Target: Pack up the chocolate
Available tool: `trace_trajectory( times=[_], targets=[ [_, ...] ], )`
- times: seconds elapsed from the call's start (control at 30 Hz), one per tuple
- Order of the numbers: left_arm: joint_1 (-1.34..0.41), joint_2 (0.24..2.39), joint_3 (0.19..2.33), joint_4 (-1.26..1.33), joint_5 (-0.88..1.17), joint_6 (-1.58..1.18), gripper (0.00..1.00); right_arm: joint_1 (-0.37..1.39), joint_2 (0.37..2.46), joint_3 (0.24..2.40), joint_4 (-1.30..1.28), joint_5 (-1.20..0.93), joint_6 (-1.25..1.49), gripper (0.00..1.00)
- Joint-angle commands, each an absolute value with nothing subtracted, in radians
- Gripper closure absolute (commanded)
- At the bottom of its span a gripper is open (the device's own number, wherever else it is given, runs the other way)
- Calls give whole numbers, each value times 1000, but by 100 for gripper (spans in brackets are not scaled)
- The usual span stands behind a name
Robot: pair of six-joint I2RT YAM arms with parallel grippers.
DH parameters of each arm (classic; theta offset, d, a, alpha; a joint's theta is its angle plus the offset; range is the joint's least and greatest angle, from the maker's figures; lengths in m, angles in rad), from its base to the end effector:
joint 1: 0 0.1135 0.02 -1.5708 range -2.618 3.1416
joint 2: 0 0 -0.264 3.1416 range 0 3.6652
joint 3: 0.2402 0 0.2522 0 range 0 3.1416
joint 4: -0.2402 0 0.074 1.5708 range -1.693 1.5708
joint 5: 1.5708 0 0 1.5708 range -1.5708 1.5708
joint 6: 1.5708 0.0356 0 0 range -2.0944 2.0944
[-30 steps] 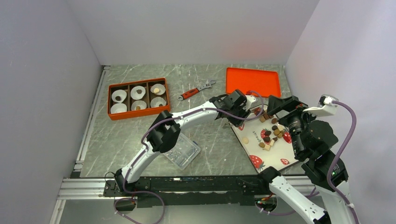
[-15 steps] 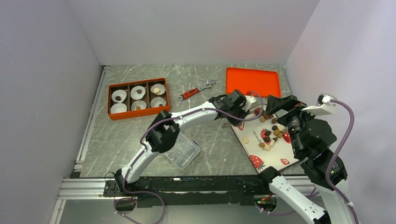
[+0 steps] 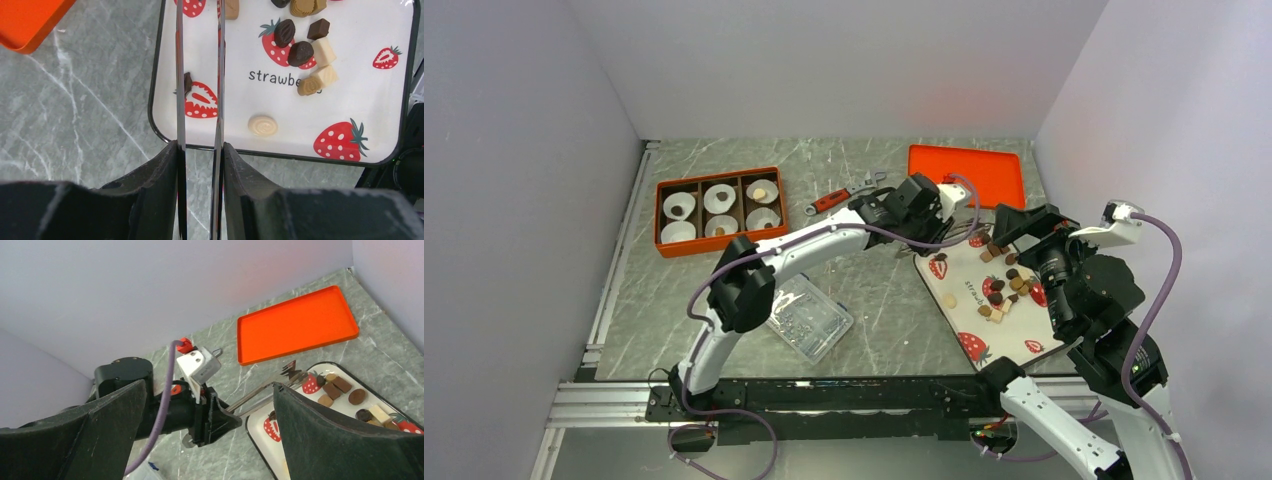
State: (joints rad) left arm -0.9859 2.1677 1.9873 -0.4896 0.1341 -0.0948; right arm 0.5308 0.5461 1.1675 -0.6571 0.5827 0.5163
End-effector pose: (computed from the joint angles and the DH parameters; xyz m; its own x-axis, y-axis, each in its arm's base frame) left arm 0.2753 -0.4243 0.2791 -0.4250 0.4719 -0.7724 0.8477 0.5067 -0.1569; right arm 0.0636 0.0146 0.4383 -0.0013 0.4772 -0.8788 0.0601 0.8772 0.4763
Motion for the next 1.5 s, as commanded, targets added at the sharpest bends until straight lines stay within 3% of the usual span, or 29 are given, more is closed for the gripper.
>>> trace_trajectory(
  times=[0.0,0.67,1.47],
  targets=[
    [-961,2054,1948,-449,126,-117,67,529,558,1171,-628,572,508,0],
    [-651,1582,1459,-451,28,-235,67,529,582,1119,-569,526,515,0],
    [-157,1265,1197,-695,-198,-392,67,528,633,1088,-521,472,502,0]
  ],
)
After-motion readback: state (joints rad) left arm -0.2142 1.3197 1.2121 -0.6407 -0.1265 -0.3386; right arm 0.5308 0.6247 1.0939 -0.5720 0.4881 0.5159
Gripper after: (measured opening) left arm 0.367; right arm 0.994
